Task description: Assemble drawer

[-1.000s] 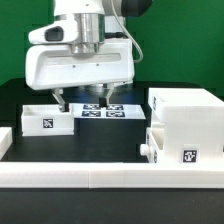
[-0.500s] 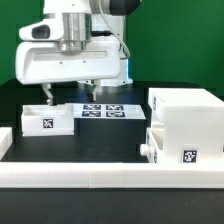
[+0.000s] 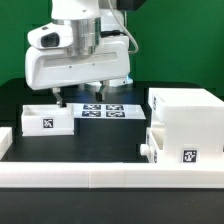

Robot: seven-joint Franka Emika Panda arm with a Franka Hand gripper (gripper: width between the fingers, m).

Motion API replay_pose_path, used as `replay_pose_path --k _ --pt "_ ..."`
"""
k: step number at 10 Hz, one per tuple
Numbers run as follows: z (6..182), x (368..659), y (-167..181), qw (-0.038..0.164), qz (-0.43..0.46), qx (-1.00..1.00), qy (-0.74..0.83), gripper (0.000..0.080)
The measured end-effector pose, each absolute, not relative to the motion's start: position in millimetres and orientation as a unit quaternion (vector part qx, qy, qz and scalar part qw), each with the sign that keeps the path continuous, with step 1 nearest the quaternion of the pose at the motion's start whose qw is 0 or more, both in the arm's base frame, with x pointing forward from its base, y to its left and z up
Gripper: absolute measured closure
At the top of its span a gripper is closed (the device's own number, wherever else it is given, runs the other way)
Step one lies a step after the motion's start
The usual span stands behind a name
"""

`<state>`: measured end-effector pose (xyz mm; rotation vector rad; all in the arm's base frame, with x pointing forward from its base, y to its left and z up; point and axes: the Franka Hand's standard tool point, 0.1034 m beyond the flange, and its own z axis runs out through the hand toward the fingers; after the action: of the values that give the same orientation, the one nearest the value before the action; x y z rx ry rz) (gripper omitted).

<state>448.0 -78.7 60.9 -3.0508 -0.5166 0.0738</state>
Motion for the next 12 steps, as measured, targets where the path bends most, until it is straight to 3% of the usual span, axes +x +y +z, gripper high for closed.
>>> replay_pose_path --k 4,9,12 --pt "50.6 416 -103 0.007 0.004 -0.989 -0.148 0.0151" --pt "50.3 422 -101 0.001 -0.01 -0.989 -0.15 0.0151" --pt "25.8 412 -101 -0.004 -0.021 -0.989 -0.144 0.0151"
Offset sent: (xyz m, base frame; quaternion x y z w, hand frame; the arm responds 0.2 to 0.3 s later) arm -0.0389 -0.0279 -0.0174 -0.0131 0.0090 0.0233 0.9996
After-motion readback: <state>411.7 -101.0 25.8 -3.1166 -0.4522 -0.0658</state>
